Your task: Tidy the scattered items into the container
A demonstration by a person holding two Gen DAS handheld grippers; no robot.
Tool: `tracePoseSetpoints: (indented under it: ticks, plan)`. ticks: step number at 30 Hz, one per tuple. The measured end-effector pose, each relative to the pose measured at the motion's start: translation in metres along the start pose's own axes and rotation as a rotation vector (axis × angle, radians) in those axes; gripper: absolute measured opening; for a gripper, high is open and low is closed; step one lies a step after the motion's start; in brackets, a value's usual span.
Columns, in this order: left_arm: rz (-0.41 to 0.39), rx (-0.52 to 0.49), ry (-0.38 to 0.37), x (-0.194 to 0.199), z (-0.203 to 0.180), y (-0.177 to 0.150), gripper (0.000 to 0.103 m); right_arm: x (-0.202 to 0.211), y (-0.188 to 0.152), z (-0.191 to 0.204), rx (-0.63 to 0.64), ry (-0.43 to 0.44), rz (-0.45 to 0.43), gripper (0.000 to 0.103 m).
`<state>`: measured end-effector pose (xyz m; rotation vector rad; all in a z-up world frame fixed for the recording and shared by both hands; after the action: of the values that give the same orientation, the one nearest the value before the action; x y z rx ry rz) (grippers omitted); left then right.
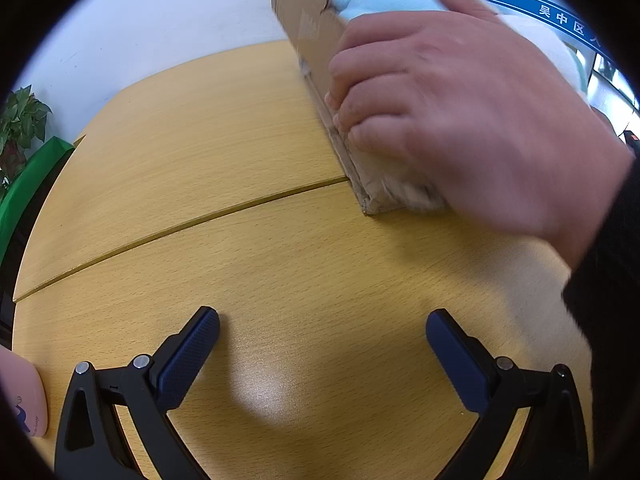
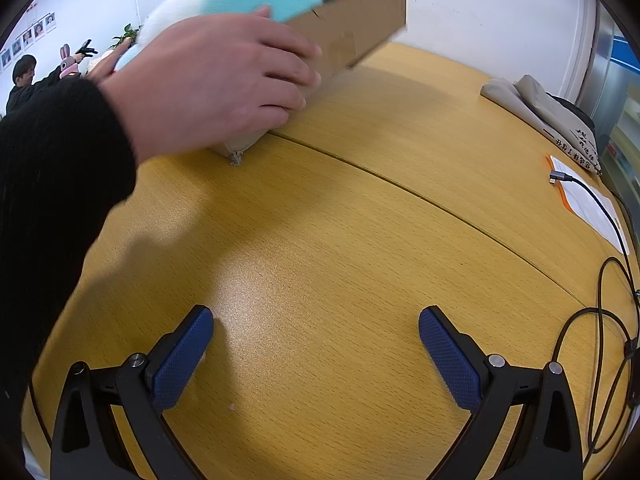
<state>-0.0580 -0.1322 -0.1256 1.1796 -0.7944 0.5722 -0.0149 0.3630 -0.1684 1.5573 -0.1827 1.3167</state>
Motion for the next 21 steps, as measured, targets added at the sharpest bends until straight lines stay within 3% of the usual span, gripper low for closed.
tracePoseSetpoints:
  ticks: [21]
  plan:
    - [0.002, 0.003, 0.002, -0.0004, 0.0042, 0.0074, 0.103, 0.0001, 0.0003, 0.0014, 0.001, 0.0, 0.0, 0.103]
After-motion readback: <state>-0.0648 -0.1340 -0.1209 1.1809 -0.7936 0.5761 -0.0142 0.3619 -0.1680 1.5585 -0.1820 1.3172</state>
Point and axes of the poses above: each gripper's, at about its wrist camera, not at the fingertips, and x roughly against the way its jaws point, z to its left, y to its top, the point moved 9 cm from there along -x, roughly the way its jaws point, and after that the axes turned 12 degrees about y, right-handed, at the moved point
